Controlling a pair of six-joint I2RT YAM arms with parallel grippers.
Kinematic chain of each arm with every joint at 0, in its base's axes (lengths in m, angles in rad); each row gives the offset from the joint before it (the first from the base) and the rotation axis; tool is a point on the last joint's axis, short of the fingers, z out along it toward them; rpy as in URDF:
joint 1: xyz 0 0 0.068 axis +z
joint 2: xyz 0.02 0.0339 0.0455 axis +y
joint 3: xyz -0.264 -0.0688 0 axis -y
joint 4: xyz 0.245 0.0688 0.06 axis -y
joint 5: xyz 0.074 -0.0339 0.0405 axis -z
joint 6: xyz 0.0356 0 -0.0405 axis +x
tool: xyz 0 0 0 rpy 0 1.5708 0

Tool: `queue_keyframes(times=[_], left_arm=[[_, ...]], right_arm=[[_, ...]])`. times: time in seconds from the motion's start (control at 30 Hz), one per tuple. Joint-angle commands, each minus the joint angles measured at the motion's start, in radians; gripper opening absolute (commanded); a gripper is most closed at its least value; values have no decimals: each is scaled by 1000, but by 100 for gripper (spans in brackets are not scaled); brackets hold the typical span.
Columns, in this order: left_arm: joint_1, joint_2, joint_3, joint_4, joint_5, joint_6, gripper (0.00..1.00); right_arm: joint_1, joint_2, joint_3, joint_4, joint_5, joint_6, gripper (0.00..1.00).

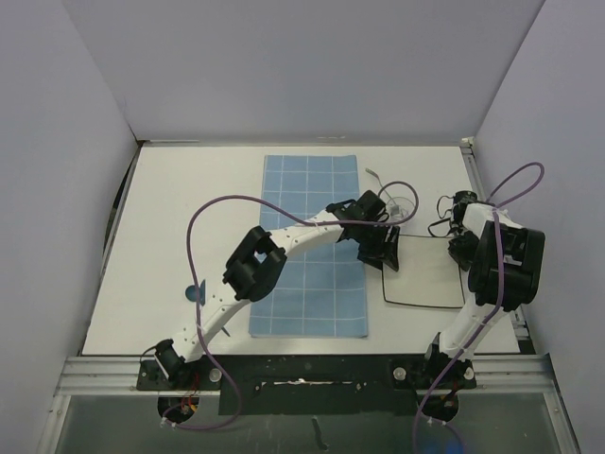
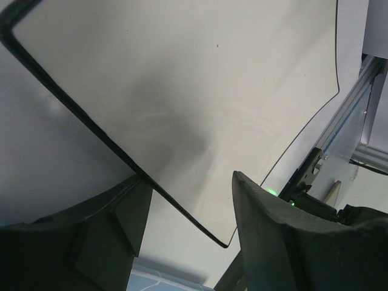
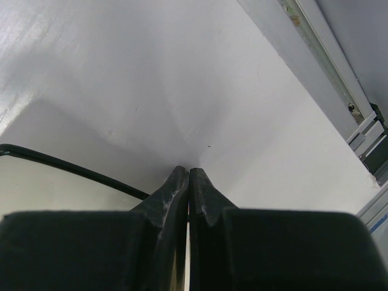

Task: Set the dinner table for one person
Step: Pick up the plate at the center of the board.

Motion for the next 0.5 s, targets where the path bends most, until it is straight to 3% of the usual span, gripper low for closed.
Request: queue_keyframes(times=[0.0, 0.27, 0.47], left_arm=[[-66, 126, -12, -77, -153, 52, 56], [-91, 166, 104, -101, -147, 58, 56], [-93, 134, 98, -51, -118, 56, 57]], right_arm=[[47, 81, -50, 53, -292, 69, 0], [68, 95, -67, 101, -370, 68, 0], [93, 105, -75, 125, -412, 71, 0]])
